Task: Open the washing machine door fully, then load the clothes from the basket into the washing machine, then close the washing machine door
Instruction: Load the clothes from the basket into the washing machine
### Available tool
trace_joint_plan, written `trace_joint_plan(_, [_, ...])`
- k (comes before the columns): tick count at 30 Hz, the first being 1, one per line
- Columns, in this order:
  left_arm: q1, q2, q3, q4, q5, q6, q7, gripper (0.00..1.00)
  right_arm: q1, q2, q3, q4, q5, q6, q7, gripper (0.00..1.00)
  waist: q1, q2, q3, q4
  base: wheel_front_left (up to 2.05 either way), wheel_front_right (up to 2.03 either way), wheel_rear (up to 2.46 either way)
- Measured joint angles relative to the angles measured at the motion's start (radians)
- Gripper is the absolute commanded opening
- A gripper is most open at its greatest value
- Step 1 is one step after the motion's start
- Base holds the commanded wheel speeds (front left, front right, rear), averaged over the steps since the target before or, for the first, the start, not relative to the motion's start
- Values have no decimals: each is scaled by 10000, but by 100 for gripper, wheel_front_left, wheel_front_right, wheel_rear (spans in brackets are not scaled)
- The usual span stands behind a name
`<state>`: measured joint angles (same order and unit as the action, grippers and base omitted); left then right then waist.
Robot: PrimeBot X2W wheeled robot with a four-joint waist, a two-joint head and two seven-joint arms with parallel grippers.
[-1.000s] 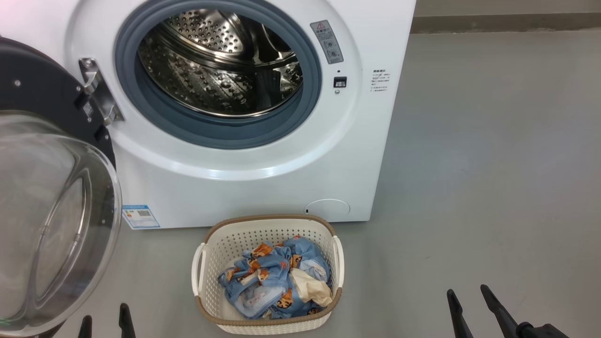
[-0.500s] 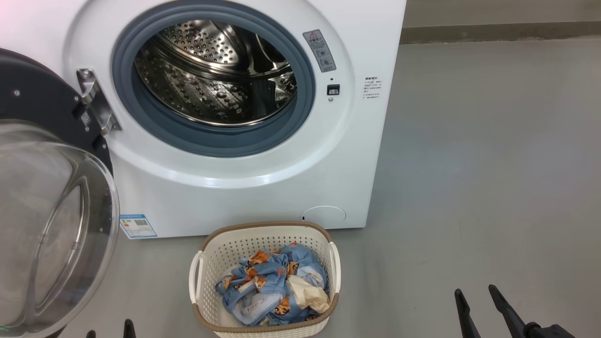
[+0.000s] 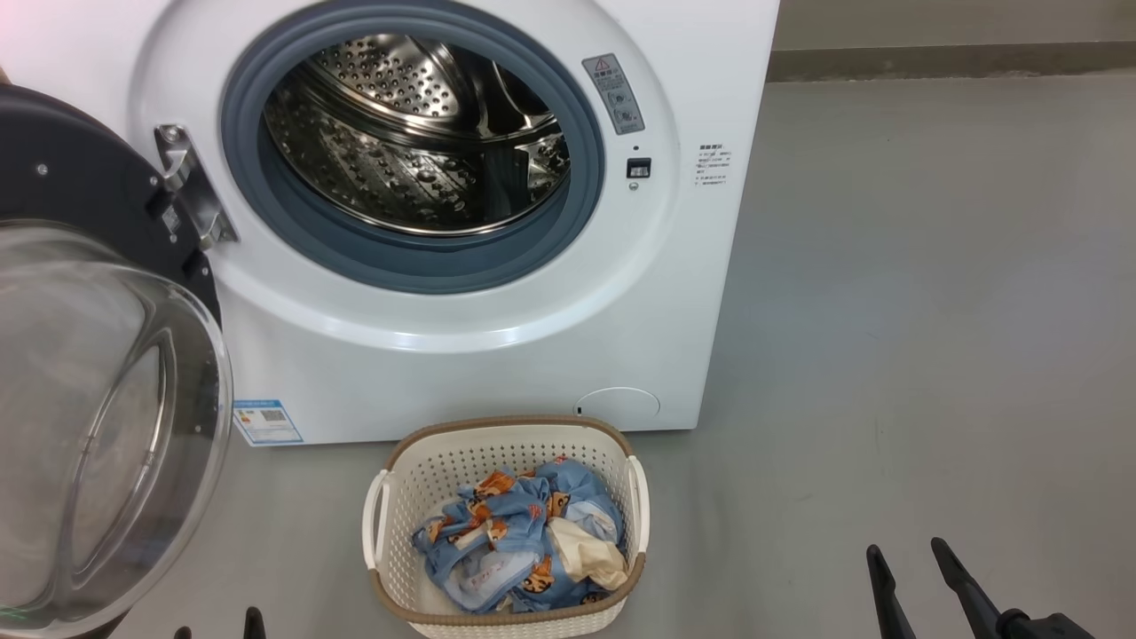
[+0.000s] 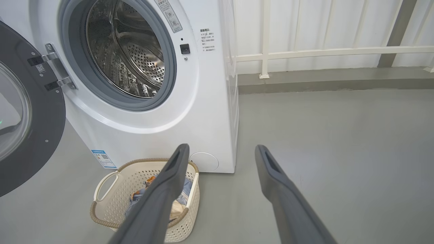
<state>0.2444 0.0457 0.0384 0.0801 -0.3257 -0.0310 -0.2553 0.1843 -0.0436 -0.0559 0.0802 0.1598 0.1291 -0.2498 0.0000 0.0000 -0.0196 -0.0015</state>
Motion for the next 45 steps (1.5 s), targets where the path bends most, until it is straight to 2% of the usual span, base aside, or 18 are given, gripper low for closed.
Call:
trace_joint_plan(11, [7, 0, -15, 217, 54, -69, 0, 100, -1, 15, 44, 4, 2, -2, 0, 100, 0, 0, 124, -36, 17, -17, 0])
trace_joint_plan(27, [-24, 2, -48, 134, 228, 44, 0, 100, -9, 25, 40, 0, 2, 0, 0, 100, 0, 0, 331, 6, 116, -116, 0])
trace_joint_plan(45, [-87, 4, -487, -178, 234, 127, 0, 100, -128, 31, 121, 23, 109, -2, 0, 100, 1, 0, 669, -87, 6, -6, 0])
